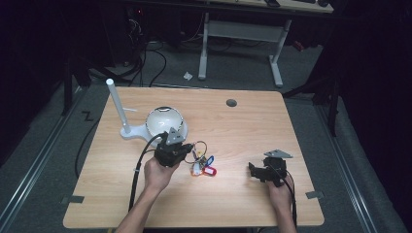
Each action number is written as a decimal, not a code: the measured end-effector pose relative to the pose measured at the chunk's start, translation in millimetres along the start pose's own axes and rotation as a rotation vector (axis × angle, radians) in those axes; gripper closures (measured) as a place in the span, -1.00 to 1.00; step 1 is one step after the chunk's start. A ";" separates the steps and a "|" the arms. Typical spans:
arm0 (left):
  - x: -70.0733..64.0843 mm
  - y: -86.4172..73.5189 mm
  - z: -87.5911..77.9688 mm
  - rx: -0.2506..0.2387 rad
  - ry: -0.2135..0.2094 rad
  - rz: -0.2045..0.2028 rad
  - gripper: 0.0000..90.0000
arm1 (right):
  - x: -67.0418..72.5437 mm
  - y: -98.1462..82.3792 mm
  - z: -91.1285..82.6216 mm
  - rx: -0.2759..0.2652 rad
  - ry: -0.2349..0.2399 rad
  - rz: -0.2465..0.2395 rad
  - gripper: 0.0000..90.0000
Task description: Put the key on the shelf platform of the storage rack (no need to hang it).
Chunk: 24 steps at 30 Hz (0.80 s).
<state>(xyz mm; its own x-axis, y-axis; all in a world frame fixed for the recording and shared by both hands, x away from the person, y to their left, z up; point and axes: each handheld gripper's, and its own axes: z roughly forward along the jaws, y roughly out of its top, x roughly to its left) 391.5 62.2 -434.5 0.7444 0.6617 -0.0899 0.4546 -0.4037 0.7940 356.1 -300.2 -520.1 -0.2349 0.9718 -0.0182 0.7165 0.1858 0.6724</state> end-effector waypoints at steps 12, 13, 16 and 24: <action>8.2 6.9 -19.8 -0.033 -0.006 -0.027 0.94 | 0.0 0.0 0.0 0.000 0.000 0.000 -0.68; 10.0 6.6 -22.3 -0.036 -0.006 -0.033 0.94 | 0.0 0.0 0.0 0.000 0.000 0.000 -0.68; 13.9 6.6 -27.9 -0.050 -0.010 -0.050 0.94 | 0.2 0.1 -0.1 0.001 0.000 0.002 -0.68; 20.2 11.7 -41.7 -0.070 0.006 -0.057 0.94 | 0.1 0.0 0.0 0.000 0.000 0.000 -0.68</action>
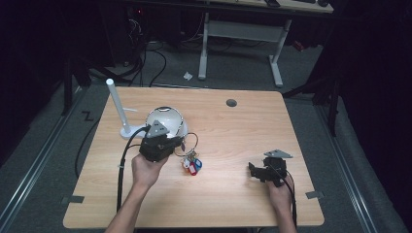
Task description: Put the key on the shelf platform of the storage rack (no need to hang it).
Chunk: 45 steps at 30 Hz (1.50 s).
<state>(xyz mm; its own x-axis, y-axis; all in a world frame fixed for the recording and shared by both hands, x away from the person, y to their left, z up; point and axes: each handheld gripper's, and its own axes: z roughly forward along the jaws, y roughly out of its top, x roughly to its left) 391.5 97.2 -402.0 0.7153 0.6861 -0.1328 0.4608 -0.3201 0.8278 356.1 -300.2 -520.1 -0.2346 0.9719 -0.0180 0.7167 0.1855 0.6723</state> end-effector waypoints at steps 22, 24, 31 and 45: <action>17.6 29.0 -41.6 -0.060 0.021 -0.016 0.95 | 0.0 0.0 0.0 0.000 0.000 0.000 -0.68; 22.4 32.6 -45.8 -0.067 0.026 -0.030 0.95 | 0.0 0.0 0.0 0.000 0.000 0.000 -0.68; 32.1 40.7 -54.9 -0.073 0.043 -0.046 0.95 | 0.0 0.0 0.0 0.000 0.000 0.000 -0.68; 59.5 58.4 -63.6 -0.089 0.114 -0.082 0.94 | 0.0 0.0 0.0 0.000 0.000 0.000 -0.68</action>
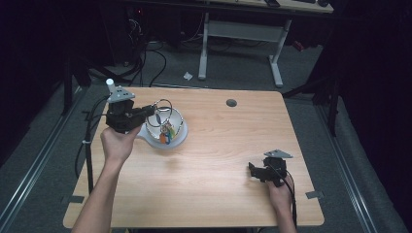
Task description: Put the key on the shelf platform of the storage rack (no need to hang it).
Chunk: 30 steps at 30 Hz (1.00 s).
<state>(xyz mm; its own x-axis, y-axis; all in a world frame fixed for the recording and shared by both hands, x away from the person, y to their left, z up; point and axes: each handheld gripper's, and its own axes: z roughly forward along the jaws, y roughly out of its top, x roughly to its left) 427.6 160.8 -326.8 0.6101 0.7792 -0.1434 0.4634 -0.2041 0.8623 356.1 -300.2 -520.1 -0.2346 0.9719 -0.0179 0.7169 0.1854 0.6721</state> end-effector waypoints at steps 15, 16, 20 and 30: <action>16.9 4.7 15.7 0.000 0.069 -0.030 0.94 | 0.0 0.0 0.0 0.000 0.000 0.000 -0.68; 17.6 4.2 17.2 0.003 0.075 -0.030 0.94 | 0.0 0.0 0.0 0.000 0.000 0.000 -0.68; 21.2 0.1 24.9 0.017 0.087 -0.038 0.94 | 0.0 0.0 0.0 0.000 0.000 0.000 -0.68; 25.9 -12.4 39.9 0.055 0.098 -0.054 0.94 | 0.0 0.0 0.0 0.000 0.000 0.000 -0.68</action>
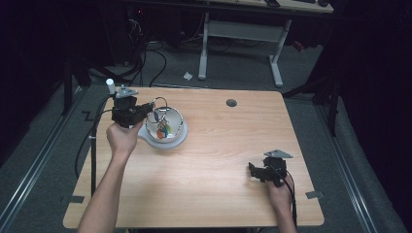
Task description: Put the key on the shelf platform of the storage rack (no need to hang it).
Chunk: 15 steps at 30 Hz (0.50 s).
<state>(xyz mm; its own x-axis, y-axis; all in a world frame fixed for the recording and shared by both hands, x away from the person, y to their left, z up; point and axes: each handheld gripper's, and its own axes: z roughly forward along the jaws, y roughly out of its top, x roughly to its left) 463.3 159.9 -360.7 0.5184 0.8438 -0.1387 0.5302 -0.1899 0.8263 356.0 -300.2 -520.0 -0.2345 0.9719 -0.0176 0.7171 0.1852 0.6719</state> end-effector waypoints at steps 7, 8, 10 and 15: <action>-2.5 -7.4 8.9 0.025 0.019 0.019 0.94 | 0.0 0.0 0.0 0.000 0.000 0.000 -0.68; -3.5 -9.0 10.8 0.030 0.018 0.021 0.94 | 0.0 0.0 0.0 0.000 0.000 0.000 -0.68; -4.8 -11.0 13.8 0.038 0.017 0.023 0.94 | 0.0 0.0 0.0 0.000 0.000 0.000 -0.68; -10.4 -12.9 21.9 0.054 0.005 0.037 0.94 | 0.0 0.0 0.0 0.000 0.000 0.000 -0.68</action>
<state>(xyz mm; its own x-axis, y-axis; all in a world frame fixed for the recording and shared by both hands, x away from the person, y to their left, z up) 465.7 142.6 -381.9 0.5348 0.8383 -0.1061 0.5463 -0.2472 0.8003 356.0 -300.2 -520.1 -0.2349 0.9719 -0.0179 0.7168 0.1856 0.6721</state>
